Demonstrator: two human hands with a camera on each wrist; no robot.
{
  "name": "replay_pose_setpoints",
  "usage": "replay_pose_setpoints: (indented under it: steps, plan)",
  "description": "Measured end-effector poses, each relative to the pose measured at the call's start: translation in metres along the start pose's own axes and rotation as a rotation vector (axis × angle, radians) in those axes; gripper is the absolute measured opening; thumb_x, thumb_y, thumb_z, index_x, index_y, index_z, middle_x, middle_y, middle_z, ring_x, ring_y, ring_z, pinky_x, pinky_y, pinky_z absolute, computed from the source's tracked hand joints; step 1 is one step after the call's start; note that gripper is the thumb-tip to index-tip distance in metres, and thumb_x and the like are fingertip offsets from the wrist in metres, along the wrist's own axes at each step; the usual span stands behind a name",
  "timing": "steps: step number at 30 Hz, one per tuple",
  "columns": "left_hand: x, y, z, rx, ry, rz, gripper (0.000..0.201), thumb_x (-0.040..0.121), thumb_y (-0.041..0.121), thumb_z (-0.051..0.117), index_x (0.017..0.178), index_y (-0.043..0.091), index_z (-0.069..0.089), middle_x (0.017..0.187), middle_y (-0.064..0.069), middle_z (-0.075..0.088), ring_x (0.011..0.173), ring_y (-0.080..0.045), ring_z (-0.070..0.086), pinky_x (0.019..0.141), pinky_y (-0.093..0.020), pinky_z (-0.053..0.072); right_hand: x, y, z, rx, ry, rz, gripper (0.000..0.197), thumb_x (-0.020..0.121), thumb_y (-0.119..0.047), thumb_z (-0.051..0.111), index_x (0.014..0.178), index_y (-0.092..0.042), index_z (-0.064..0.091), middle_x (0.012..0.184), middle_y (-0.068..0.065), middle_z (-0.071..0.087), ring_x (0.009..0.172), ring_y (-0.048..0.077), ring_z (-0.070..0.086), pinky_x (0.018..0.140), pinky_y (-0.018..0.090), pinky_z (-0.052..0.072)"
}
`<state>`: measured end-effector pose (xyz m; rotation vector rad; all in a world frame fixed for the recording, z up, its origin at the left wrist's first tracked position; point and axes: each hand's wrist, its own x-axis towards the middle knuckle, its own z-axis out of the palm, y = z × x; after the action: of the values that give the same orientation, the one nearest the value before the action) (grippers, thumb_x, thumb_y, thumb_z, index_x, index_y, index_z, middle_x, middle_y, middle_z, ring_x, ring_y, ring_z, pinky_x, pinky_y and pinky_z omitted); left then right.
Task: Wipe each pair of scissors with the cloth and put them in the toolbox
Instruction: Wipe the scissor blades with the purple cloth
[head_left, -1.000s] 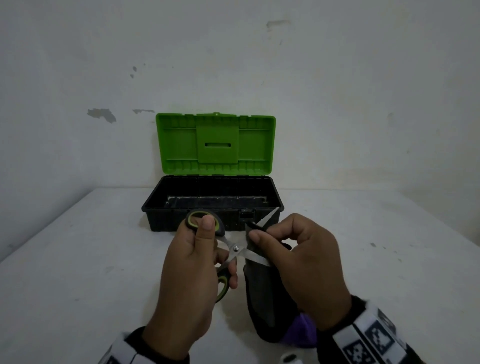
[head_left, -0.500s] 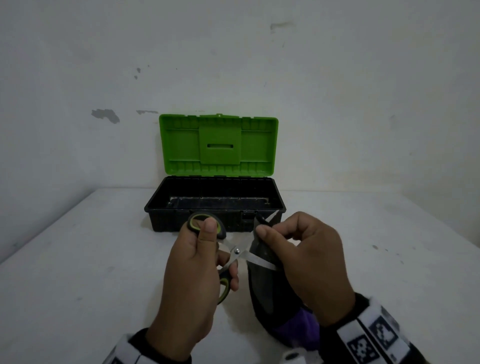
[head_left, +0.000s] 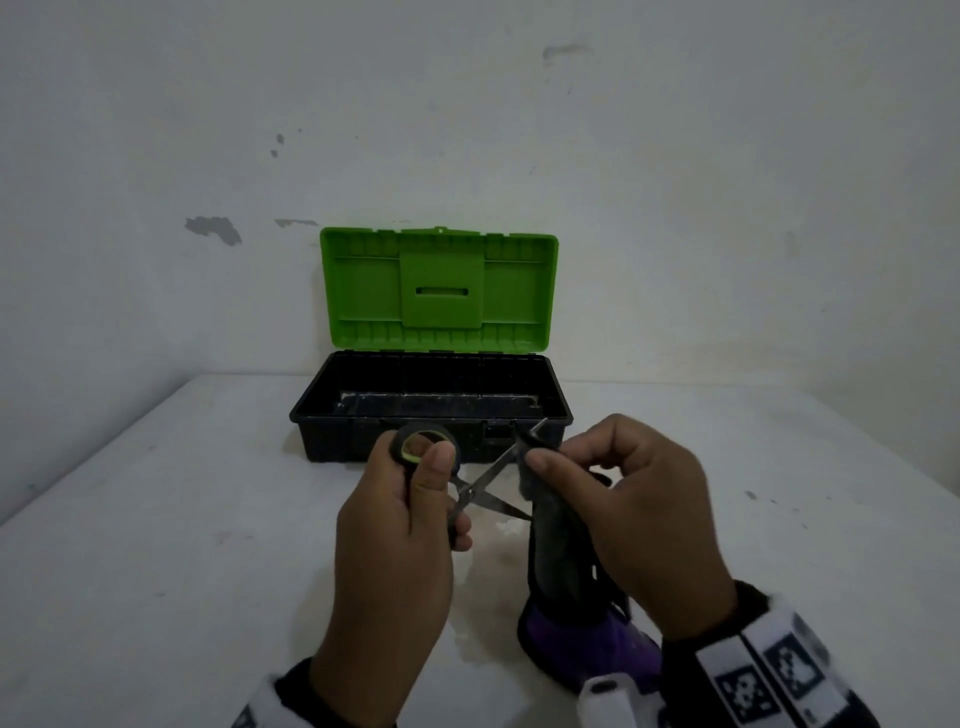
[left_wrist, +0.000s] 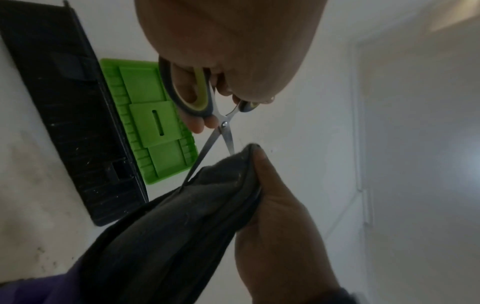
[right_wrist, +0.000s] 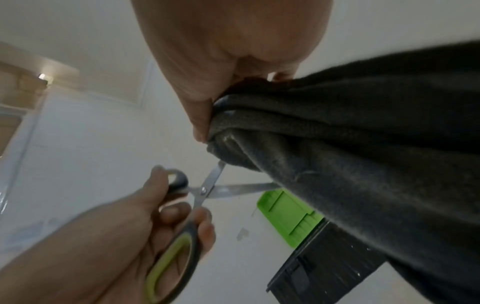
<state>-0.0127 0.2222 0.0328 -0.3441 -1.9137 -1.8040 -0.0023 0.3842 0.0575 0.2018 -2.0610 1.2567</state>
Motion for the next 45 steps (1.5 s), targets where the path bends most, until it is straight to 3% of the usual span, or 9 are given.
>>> replay_pose_setpoints:
  steps: [7,12,16,19,24,30,39,42,45]
  plan:
    - [-0.004,-0.011,0.002,0.266,-0.006,0.296,0.028,0.095,0.062,0.032,0.092,0.04,0.05,0.072,0.009,0.059,0.068,-0.007,0.062,0.058,-0.021,0.054,-0.012,0.002,0.021,-0.032,-0.077,-0.028,0.016,0.071,-0.032,0.082,0.069,-0.028,0.067,0.063,-0.022,0.066,0.067,-0.006,0.065,0.06,0.002,0.043]
    - [-0.004,-0.012,0.001,0.372,-0.049,0.472,0.038,0.1,0.053,0.033,0.101,0.02,0.053,0.08,0.005,0.054,0.07,-0.004,0.052,0.064,-0.006,0.045,-0.011,-0.003,0.024,0.06,-0.064,0.063,0.018,0.074,-0.027,0.082,0.064,-0.023,0.067,0.065,-0.021,0.069,0.059,-0.004,0.064,0.054,0.003,0.042]
    - [-0.002,-0.012,-0.002,0.416,-0.053,0.585,0.033,0.1,0.047,0.036,0.1,0.018,0.051,0.079,0.0,0.053,0.068,-0.007,0.047,0.062,-0.012,0.044,-0.006,-0.001,0.023,0.121,-0.025,0.105,0.021,0.075,-0.028,0.082,0.064,-0.017,0.068,0.058,-0.012,0.068,0.05,0.0,0.061,0.048,0.007,0.041]
    - [-0.002,-0.011,-0.004,0.427,-0.056,0.618,0.033,0.101,0.047,0.036,0.101,0.017,0.051,0.079,-0.003,0.056,0.068,-0.008,0.048,0.063,-0.018,0.046,-0.01,-0.01,0.024,0.117,-0.079,0.078,0.019,0.076,-0.027,0.08,0.065,-0.018,0.067,0.059,-0.015,0.068,0.053,-0.001,0.062,0.05,0.007,0.042]
    - [-0.003,-0.011,-0.005,0.461,-0.058,0.645,0.032,0.101,0.044,0.036,0.099,0.016,0.05,0.077,-0.003,0.055,0.068,-0.009,0.047,0.064,-0.02,0.046,0.002,0.005,0.021,0.029,0.063,0.096,0.024,0.074,-0.035,0.082,0.063,-0.021,0.067,0.061,-0.009,0.068,0.058,0.007,0.063,0.055,0.015,0.046]
    - [-0.004,-0.012,-0.007,0.45,-0.067,0.638,0.032,0.101,0.045,0.036,0.097,0.017,0.05,0.075,-0.004,0.056,0.066,-0.01,0.047,0.06,-0.027,0.045,-0.005,0.005,0.023,0.045,0.027,0.107,0.022,0.075,-0.032,0.082,0.063,-0.021,0.067,0.064,-0.009,0.068,0.058,0.006,0.062,0.054,0.011,0.044]
    - [-0.004,-0.014,-0.012,0.494,-0.098,0.661,0.032,0.101,0.046,0.034,0.096,0.017,0.048,0.072,-0.002,0.052,0.064,-0.01,0.044,0.059,-0.025,0.045,-0.001,0.013,0.023,0.056,0.06,0.158,0.025,0.078,-0.033,0.08,0.062,-0.02,0.064,0.061,-0.005,0.067,0.057,0.009,0.063,0.057,0.025,0.051]
    - [-0.002,-0.013,-0.012,0.49,-0.098,0.685,0.033,0.102,0.046,0.034,0.096,0.017,0.048,0.071,-0.004,0.054,0.064,-0.01,0.044,0.06,-0.023,0.045,0.001,0.015,0.02,0.028,0.078,0.158,0.027,0.079,-0.034,0.078,0.061,-0.02,0.062,0.06,-0.007,0.066,0.055,0.007,0.061,0.056,0.022,0.047]
    - [-0.002,-0.012,-0.013,0.504,-0.095,0.71,0.034,0.102,0.046,0.033,0.095,0.016,0.047,0.07,-0.003,0.053,0.065,-0.008,0.044,0.062,-0.02,0.045,-0.003,0.009,0.021,0.06,0.029,0.175,0.026,0.079,-0.034,0.078,0.064,-0.018,0.064,0.062,-0.002,0.068,0.058,0.01,0.064,0.058,0.031,0.054]
